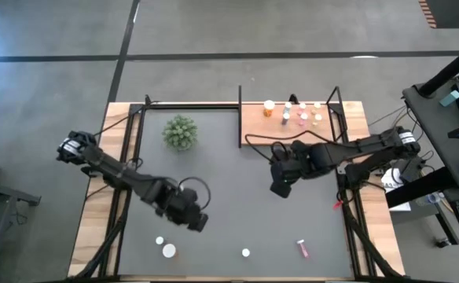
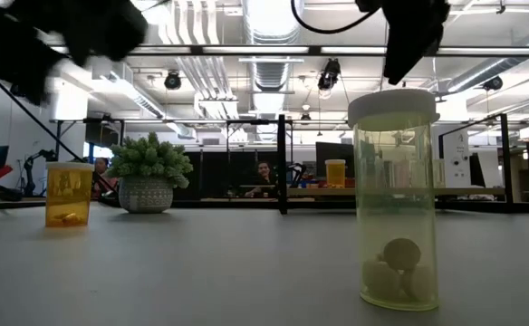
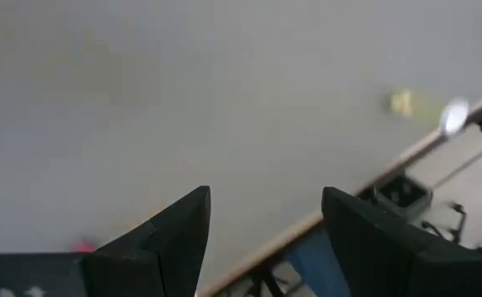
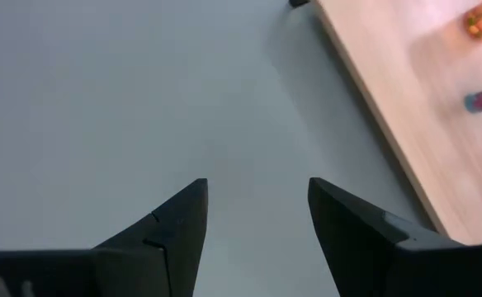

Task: Pick and place medicine bottles onto shelf by color
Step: Put the blue pill bottle on the shelf aligned with the other blue pill bottles

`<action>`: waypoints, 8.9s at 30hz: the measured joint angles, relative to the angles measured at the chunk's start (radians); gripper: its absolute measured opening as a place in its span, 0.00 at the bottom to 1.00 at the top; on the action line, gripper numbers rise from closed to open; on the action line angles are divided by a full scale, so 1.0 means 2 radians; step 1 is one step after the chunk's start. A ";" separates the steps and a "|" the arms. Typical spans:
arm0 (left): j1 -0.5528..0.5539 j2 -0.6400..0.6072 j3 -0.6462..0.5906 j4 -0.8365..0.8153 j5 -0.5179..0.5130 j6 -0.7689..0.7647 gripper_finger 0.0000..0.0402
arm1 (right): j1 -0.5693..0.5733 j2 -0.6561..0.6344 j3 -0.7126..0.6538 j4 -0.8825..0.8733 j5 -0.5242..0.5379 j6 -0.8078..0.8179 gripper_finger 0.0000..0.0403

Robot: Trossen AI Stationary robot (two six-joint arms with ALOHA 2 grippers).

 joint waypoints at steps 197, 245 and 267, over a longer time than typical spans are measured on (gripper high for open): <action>0.234 0.066 0.237 0.149 -0.143 0.477 0.60 | -0.163 -0.080 0.017 0.182 -0.041 -0.212 0.18; 0.235 0.066 0.220 0.398 -0.291 0.659 0.60 | -0.128 -0.134 -0.143 0.643 -0.015 -0.212 0.17; 0.235 0.066 0.220 0.409 -0.272 0.660 0.31 | -0.128 -0.106 -0.139 0.682 -0.017 -0.234 0.17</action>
